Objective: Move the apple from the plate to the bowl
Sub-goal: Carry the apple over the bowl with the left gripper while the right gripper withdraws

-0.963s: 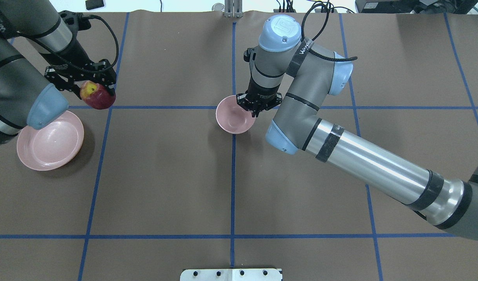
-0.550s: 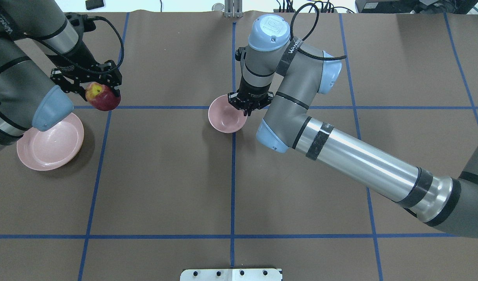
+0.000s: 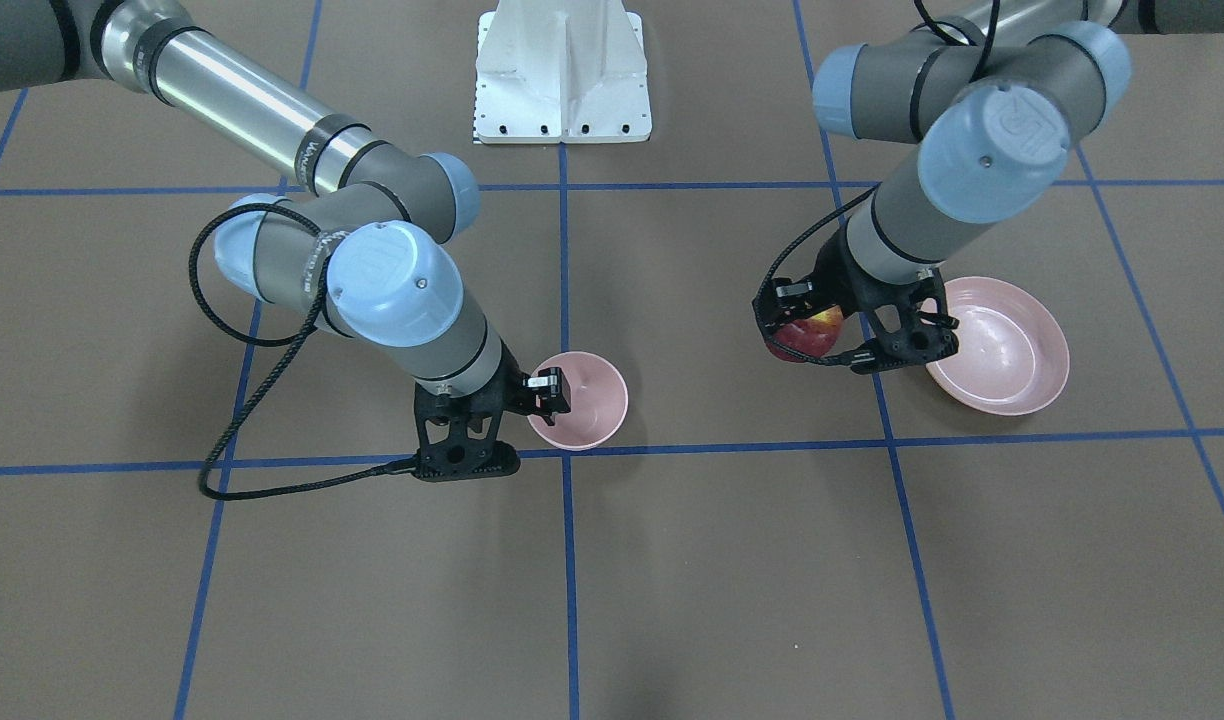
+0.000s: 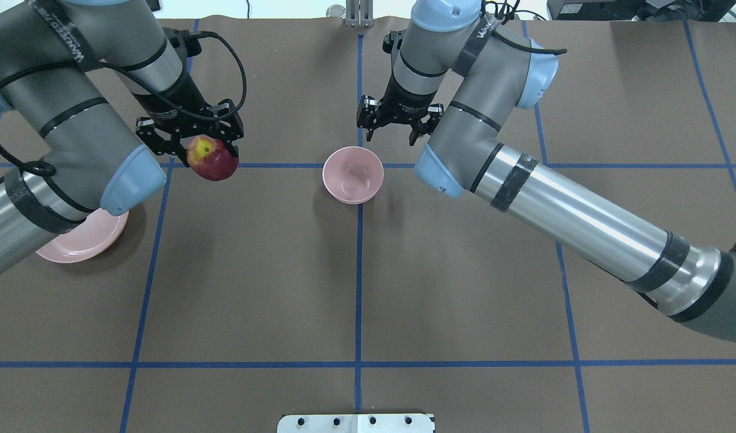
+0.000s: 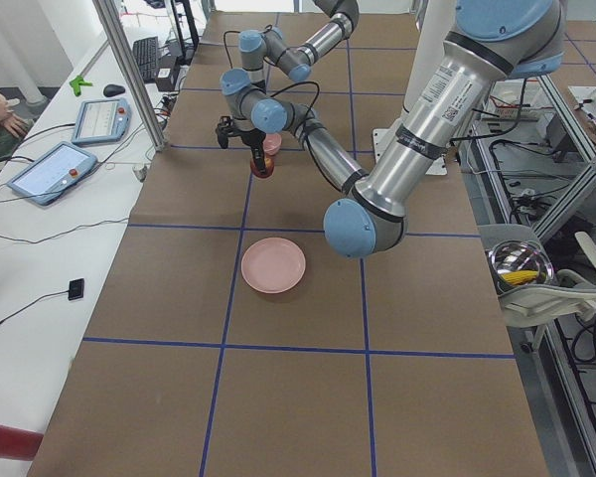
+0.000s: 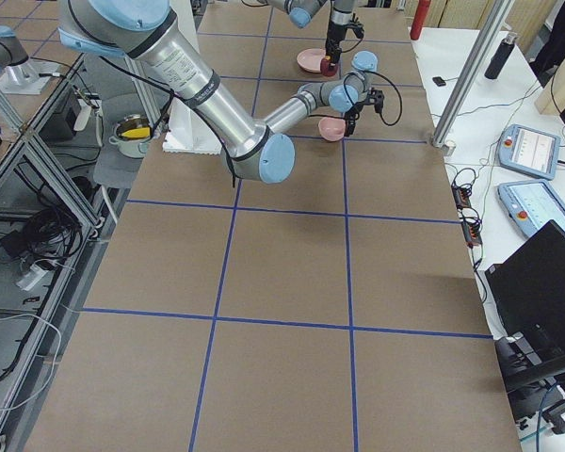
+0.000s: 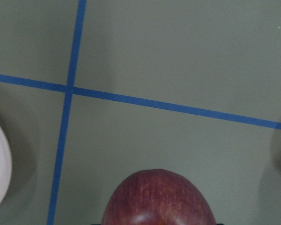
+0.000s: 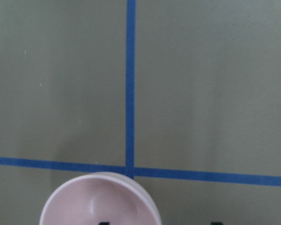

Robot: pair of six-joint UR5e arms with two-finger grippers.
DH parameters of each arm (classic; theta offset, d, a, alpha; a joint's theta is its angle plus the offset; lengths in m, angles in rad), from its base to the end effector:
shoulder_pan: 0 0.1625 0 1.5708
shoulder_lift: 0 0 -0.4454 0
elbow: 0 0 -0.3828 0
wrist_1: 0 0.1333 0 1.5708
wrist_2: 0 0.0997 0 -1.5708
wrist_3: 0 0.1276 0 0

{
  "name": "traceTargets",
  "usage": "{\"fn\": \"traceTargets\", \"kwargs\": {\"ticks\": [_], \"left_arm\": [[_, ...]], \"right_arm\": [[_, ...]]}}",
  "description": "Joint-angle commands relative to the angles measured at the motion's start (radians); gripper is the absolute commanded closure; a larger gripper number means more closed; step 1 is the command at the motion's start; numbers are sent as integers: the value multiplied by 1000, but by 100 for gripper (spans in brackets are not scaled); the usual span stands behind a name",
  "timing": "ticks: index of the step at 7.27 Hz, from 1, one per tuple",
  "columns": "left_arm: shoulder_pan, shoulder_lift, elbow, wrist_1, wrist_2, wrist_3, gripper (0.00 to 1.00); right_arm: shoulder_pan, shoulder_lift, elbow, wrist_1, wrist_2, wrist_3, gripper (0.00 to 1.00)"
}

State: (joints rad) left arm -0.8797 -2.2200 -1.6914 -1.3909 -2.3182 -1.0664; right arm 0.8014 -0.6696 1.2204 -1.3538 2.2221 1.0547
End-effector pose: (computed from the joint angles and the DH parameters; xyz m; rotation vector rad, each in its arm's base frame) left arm 0.3969 -0.5529 0.2732 -0.1995 0.8941 -0.1284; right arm -0.5286 -0.6262 0.2424 -0.0361 -0.9610 0.0131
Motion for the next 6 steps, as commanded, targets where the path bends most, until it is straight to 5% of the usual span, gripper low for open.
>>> {"fn": "traceTargets", "kwargs": {"ticks": [1, 2, 6], "left_arm": [[48, -138, 91, -5, 5, -81, 100], [74, -244, 207, -10, 7, -116, 100], [148, -371, 433, -160, 110, -194, 100]], "right_arm": [[94, -109, 69, -34, 42, -82, 0], [113, -157, 86, -47, 42, -119, 0], [160, -266, 151, -62, 47, -219, 0]]}}
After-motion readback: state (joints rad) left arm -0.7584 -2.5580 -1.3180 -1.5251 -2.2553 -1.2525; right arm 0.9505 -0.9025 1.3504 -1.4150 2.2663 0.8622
